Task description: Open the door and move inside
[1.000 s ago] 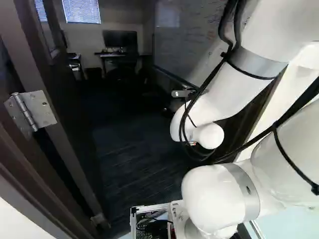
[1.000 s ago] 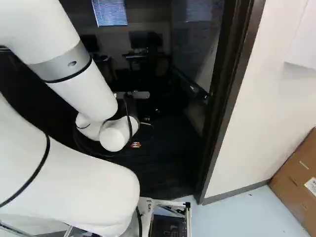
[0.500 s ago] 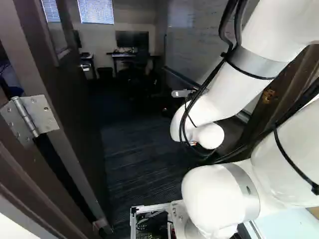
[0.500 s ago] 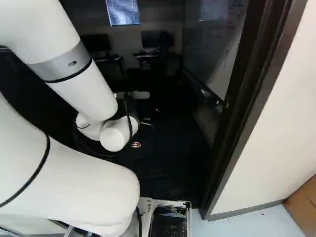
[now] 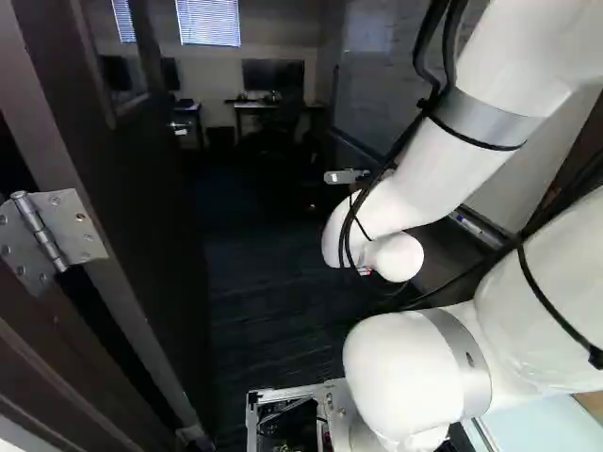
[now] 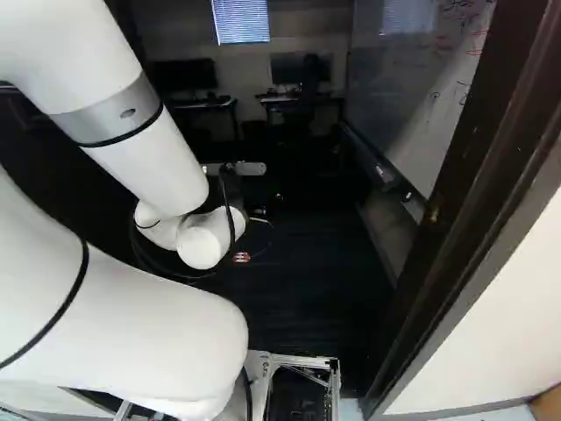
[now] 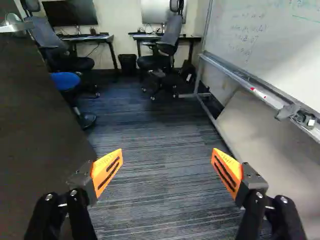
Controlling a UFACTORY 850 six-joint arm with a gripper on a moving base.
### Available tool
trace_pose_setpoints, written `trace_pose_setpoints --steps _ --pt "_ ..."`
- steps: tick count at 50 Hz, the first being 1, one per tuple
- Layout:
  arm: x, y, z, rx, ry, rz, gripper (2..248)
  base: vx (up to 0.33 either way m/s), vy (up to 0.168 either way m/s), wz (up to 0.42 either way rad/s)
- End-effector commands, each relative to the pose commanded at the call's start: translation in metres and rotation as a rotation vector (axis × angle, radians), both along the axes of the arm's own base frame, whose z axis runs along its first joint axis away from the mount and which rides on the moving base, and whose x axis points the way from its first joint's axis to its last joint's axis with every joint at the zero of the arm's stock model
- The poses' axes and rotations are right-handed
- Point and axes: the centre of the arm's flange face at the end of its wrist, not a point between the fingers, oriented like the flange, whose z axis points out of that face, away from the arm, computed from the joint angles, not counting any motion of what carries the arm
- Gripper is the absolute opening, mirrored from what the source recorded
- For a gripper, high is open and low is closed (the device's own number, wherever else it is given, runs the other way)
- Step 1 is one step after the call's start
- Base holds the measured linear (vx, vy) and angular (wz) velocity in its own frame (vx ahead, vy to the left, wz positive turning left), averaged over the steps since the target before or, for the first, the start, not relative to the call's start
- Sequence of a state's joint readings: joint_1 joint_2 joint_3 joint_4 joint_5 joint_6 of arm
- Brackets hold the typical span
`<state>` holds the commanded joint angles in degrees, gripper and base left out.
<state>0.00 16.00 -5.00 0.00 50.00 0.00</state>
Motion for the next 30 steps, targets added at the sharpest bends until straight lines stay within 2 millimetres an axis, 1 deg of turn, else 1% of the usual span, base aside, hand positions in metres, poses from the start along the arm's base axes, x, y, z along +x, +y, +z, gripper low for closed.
trace_pose_setpoints --steps 17,30 --pt "0.0 0.0 0.0 0.0 0.0 0.0 247 0.13 0.003 0.196" --pt "0.0 0.0 0.0 0.0 0.0 0.0 247 0.12 -0.035 0.023"
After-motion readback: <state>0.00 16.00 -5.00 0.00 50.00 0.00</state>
